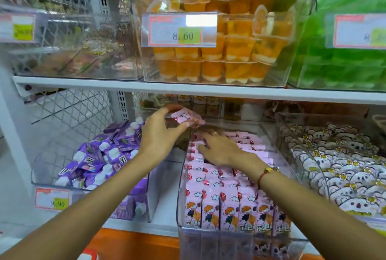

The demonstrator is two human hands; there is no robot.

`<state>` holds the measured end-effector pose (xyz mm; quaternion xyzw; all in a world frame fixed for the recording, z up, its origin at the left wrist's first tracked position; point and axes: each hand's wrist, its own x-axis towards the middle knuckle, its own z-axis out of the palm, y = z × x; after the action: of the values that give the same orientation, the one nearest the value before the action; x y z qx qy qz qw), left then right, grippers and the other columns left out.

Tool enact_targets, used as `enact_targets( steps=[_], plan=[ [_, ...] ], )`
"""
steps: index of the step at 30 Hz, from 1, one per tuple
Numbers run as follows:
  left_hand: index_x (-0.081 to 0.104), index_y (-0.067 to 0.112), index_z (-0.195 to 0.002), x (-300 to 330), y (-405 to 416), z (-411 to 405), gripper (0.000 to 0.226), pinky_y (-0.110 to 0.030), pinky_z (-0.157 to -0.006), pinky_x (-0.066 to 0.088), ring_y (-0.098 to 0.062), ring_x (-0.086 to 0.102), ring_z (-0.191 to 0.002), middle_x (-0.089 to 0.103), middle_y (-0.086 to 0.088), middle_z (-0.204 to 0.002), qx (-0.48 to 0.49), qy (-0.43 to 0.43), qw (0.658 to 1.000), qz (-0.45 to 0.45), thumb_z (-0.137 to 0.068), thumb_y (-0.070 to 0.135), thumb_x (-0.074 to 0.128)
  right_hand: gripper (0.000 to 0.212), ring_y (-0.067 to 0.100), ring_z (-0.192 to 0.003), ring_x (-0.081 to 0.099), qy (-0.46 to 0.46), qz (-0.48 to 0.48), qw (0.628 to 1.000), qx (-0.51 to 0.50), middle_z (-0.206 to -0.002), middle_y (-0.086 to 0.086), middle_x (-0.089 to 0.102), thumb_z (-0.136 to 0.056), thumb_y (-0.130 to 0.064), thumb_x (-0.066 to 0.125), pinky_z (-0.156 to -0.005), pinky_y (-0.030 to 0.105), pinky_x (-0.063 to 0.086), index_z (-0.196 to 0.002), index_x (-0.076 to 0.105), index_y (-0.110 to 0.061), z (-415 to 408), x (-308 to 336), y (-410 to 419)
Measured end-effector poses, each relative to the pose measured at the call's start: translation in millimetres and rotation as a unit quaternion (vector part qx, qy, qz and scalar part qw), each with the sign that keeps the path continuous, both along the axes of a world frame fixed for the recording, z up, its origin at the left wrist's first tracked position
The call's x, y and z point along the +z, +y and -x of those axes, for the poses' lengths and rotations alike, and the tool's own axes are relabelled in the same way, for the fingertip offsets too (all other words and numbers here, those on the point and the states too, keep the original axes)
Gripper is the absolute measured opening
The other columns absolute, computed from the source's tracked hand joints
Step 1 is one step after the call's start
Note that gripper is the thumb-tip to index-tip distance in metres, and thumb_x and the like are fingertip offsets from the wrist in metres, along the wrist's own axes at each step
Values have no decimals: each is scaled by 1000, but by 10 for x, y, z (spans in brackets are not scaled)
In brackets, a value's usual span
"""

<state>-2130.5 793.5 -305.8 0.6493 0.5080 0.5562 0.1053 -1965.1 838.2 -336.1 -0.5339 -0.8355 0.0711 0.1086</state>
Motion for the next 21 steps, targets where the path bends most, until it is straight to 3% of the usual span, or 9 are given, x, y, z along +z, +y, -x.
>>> enact_targets(
  steps=[6, 9, 12, 16, 18, 21],
  plan=[
    [61, 33, -98, 34, 112, 44, 30, -1, -71, 42, 22, 55, -79, 63, 20, -90, -16, 70, 997, -1, -76, 24, 79, 48, 31, -144, 9, -57, 31, 998, -19, -157, 3, 18, -99, -44, 29, -115, 50, 8, -146, 29, -34, 68, 51, 201],
    [62, 31, -111, 62, 141, 78, 36, -15, -72, 47, 2, 61, -85, 66, 16, -98, -9, 104, 994, 11, -78, 27, 77, 45, 33, -144, 6, -41, 39, 998, 1, -157, 3, 17, -99, -45, 28, -115, 53, 4, -145, 28, -43, -13, 15, 166],
    [54, 27, -121, 93, 216, 42, 45, -32, -74, 54, -19, 66, -88, 69, 1, -111, 4, 142, 989, 27, -81, 29, 74, 47, 33, -144, 8, -52, 70, 996, 6, -159, 3, 16, -100, -48, 20, -113, 55, 7, -146, 28, -39, -102, -30, 100],
    [56, 17, -120, 114, 345, -70, 39, -29, -75, 53, -20, 68, -93, 67, -5, -114, -16, 234, 972, 33, -84, 19, 70, 50, 29, -144, 13, -59, 76, 995, 3, -158, -1, 21, -100, -49, 16, -113, 53, 10, -147, 29, -35, -103, -34, 70],
    [55, 16, -123, 119, 410, -98, 38, -34, -78, 55, -21, 68, -96, 67, -7, -114, -13, 277, 960, 42, -87, 17, 67, 50, 30, -144, 14, -61, 82, 995, 4, -157, 0, 24, -100, -49, 18, -113, 53, 12, -146, 30, -36, -102, -22, 77],
    [53, 15, -127, 101, 457, -119, 41, -41, -83, 56, -27, 66, -102, 67, -11, -116, -1, 247, 968, 36, -88, 18, 66, 40, 33, -134, 36, 0, 65, 998, -9, -143, 7, 45, -100, -39, 29, -110, 51, 28, -135, 46, -30, -95, 15, 150]
  ],
)
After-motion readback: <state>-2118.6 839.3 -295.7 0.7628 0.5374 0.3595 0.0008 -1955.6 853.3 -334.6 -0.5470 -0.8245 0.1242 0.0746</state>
